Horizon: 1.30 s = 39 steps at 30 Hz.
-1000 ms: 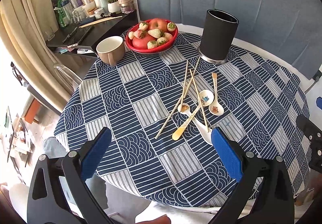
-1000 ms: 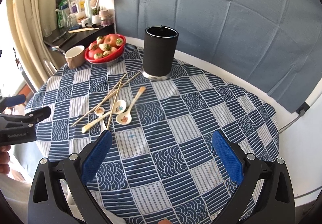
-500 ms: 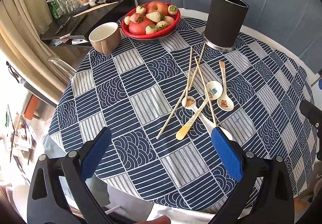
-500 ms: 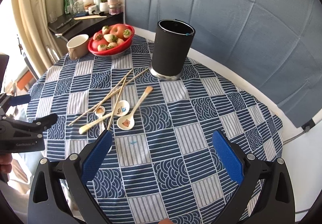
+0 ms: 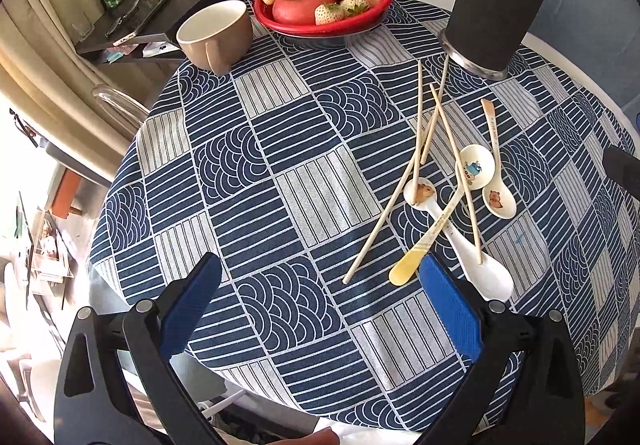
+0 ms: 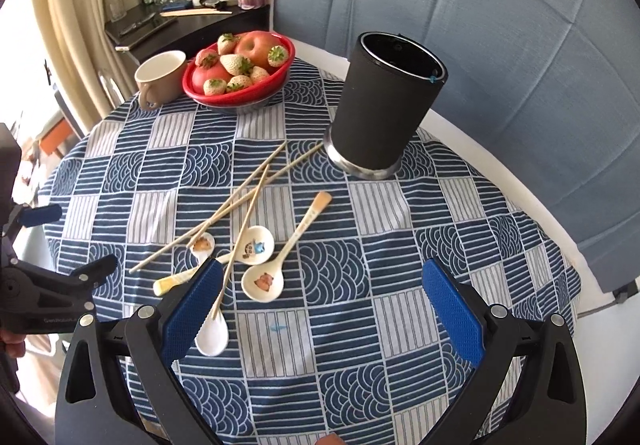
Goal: Organize utensils
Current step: 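Move the left tool toward the wooden chopsticks while the right tool approaches them too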
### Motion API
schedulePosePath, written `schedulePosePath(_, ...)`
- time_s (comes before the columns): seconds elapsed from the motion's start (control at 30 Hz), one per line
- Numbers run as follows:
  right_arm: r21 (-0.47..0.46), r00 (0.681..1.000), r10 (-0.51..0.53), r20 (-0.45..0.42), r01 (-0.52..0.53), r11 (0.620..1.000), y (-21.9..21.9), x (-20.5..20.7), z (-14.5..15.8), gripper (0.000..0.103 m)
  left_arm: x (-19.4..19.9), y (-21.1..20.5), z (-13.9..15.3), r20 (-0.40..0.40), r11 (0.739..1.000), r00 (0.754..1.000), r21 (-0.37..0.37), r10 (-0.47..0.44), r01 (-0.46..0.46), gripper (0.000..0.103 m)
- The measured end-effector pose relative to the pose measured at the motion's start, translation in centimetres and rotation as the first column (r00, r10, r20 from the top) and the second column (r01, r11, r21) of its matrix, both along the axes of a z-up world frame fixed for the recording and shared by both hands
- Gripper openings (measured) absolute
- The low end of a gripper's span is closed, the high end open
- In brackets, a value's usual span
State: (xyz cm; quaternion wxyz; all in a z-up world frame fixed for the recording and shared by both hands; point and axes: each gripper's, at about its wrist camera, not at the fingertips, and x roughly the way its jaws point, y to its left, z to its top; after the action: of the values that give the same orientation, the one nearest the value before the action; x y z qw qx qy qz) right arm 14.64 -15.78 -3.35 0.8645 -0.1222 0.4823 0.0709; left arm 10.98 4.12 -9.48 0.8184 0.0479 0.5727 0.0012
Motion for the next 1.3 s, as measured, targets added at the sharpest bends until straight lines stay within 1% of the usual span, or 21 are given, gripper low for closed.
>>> schedulePosePath(0.2, 0.009, 0.999, 0.036, -0.030, -0.036, 0.999, 1.3, 2.3, -1.4, 0.095, 1.6, 0.2, -1.4, -0.039, 1.000, 0.999, -0.004, 0.000, 0.000, 0.097)
schedulePosePath(0.37, 0.034, 0.996, 0.049, -0.078, -0.046, 0.998, 2.0, 4.6, -3.3, 0.095, 3.0, 0.5, -2.8, -0.077, 1.000, 0.997, -0.011, -0.003, 0.002, 0.097)
schedulePosePath(0.5, 0.016, 0.993, 0.069, -0.092, -0.068, 0.998, 2.7, 5.9, -4.4, 0.095, 4.0, 0.9, -4.2, -0.122, 0.999, 0.993, -0.045, -0.004, -0.002, 0.097)
schedulePosePath(0.6, 0.006, 0.991, 0.085, -0.107, -0.085, 0.996, 3.2, 6.8, -5.4, 0.095, 4.5, 1.0, -5.1, -0.143, 0.999, 0.990, -0.041, -0.011, 0.005, 0.097)
schedulePosePath(0.8, 0.000, 0.984, 0.105, -0.143, -0.106, 0.994, 4.2, 8.1, -7.7, 0.095, 5.4, 1.0, -6.5, -0.158, 0.999, 0.987, -0.012, -0.037, 0.035, 0.097)
schedulePosePath(0.93, 0.040, 0.975, 0.102, -0.197, -0.096, 0.995, 4.4, 8.9, -9.2, 0.095, 5.7, 1.0, -7.4, -0.169, 0.999, 0.984, -0.009, -0.049, 0.048, 0.097)
schedulePosePath(1.03, 0.016, 0.974, 0.096, -0.205, -0.095, 0.995, 4.8, 9.3, -10.1, 0.095, 6.0, 0.9, -7.7, -0.177, 0.998, 0.982, -0.035, -0.060, 0.054, 0.097)
schedulePosePath(1.2, 0.018, 0.967, 0.092, -0.236, -0.090, 0.996, 4.9, 10.3, -11.3, 0.095, 6.7, 0.8, -7.9, -0.176, 0.996, 0.981, -0.049, -0.081, 0.074, 0.097)
schedulePosePath(1.3, 0.022, 0.958, 0.096, -0.272, -0.094, 0.995, 5.1, 10.7, -12.3, 0.095, 7.1, 0.3, -7.9, -0.177, 0.992, 0.977, -0.065, -0.117, 0.107, 0.097)
